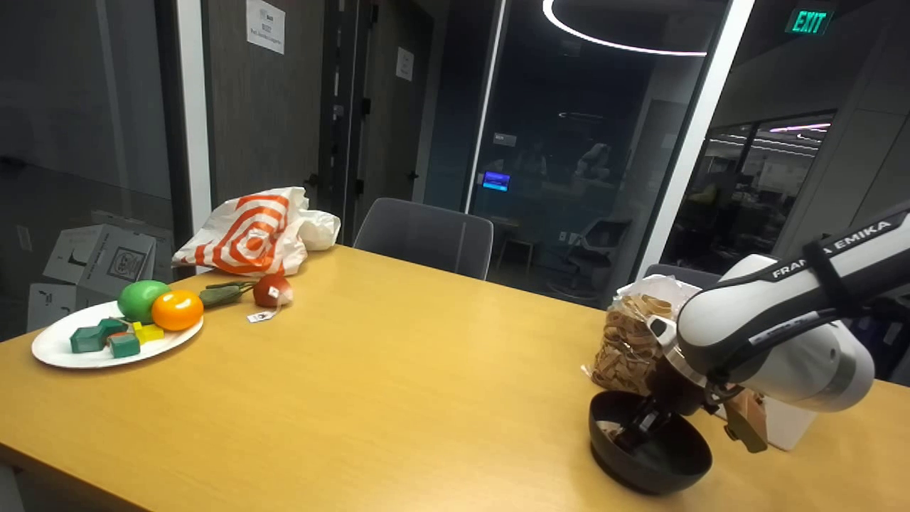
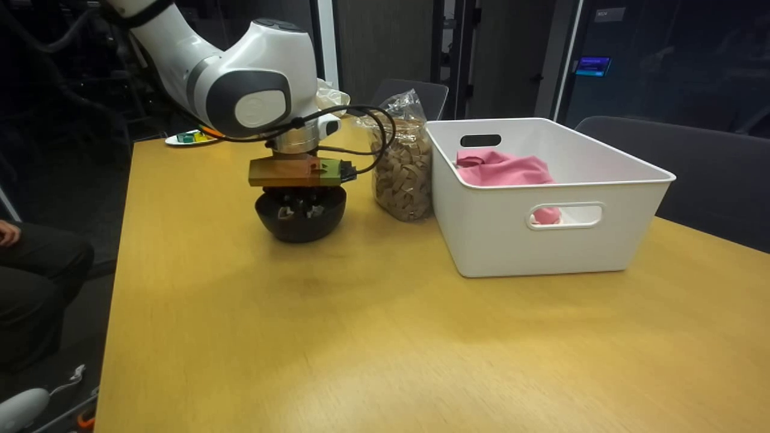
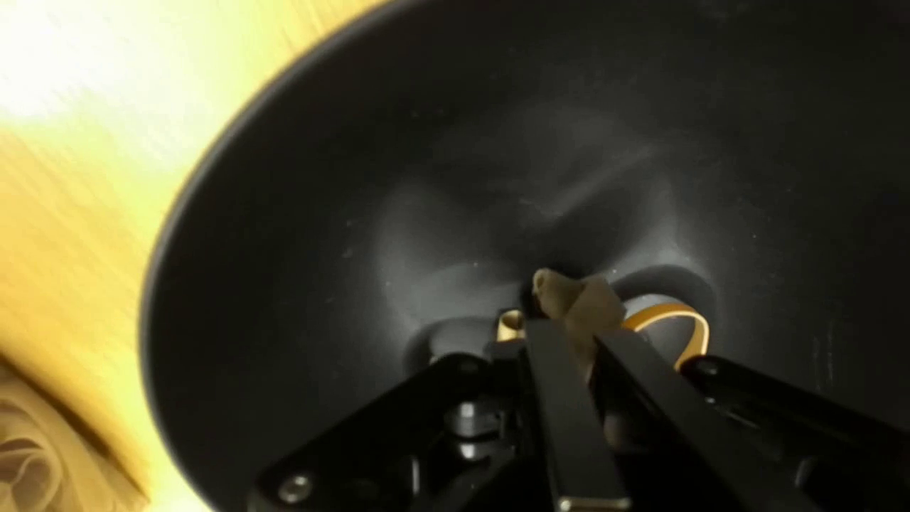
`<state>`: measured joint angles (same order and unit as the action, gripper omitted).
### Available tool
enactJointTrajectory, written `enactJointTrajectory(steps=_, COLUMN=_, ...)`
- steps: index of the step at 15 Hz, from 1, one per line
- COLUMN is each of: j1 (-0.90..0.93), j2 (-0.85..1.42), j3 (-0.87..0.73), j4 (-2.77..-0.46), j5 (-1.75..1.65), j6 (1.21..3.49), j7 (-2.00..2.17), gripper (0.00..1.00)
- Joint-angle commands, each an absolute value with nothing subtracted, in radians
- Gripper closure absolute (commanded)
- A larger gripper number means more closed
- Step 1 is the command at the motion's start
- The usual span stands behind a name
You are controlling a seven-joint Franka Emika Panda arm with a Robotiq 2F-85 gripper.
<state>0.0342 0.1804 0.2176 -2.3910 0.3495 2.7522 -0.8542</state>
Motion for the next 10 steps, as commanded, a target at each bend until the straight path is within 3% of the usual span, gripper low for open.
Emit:
enactJointTrajectory(steps=1, j1=0.013, j2=0.174, j3=0.228, j4=-2.381, j5=0.360, j6=2.734, j7=-0.859, gripper=0.92)
enactJointTrajectory(steps=10, j1=-0.002, j2=0.022, j3=0.191, j4=-2.380, j5=0.382, j6=2.625, j7=-0.871, gripper=0.90)
